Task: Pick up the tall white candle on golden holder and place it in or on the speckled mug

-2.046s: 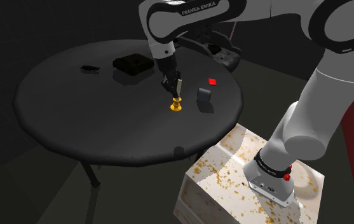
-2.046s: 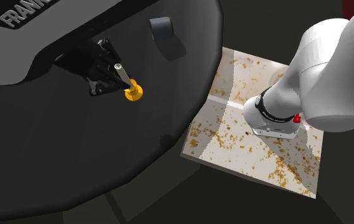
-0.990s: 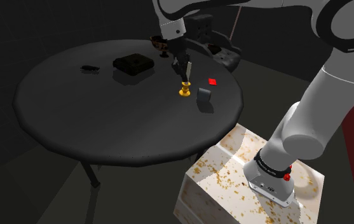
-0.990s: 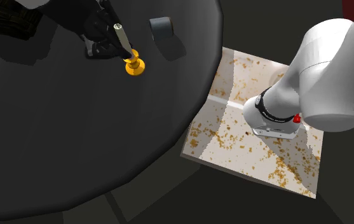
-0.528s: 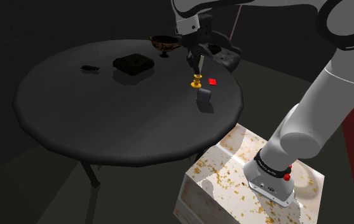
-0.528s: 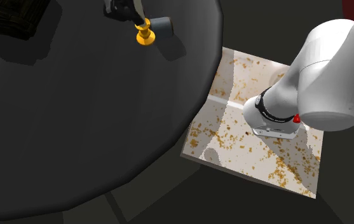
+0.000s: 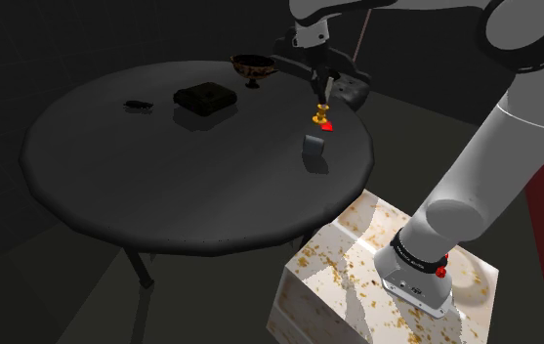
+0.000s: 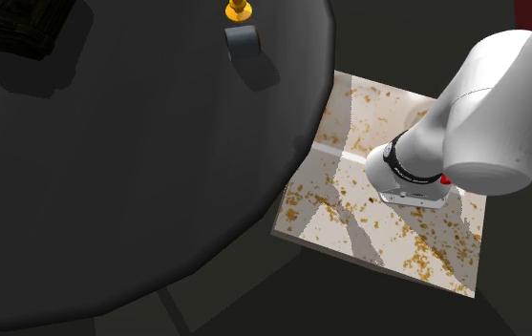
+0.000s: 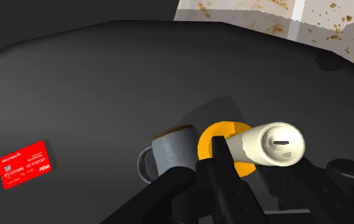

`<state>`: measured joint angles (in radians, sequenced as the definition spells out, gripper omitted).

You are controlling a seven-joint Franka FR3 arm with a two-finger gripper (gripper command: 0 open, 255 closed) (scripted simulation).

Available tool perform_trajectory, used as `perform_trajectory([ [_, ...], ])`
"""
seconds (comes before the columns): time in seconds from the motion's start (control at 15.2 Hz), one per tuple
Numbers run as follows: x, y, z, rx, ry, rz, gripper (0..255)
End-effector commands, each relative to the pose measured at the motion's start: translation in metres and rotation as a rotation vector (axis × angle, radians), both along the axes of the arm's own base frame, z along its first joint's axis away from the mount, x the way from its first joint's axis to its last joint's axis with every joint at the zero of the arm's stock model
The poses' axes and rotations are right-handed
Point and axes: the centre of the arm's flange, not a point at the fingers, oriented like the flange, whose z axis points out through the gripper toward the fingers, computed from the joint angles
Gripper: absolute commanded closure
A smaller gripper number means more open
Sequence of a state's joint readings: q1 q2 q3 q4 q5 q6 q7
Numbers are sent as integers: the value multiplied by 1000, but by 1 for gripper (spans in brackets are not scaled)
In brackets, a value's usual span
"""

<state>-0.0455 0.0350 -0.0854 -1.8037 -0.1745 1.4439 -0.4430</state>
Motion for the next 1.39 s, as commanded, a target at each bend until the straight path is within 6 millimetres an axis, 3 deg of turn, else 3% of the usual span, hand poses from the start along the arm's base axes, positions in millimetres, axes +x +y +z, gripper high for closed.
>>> perform_trajectory([
  [0.0, 1, -26, 1, 0, 1, 1, 255],
  [0.2, 2, -57, 2, 0, 1, 1, 255],
  [1.12, 2, -57, -74, 0, 1, 1, 255],
  [1.32, 2, -57, -74, 0, 1, 1, 255],
])
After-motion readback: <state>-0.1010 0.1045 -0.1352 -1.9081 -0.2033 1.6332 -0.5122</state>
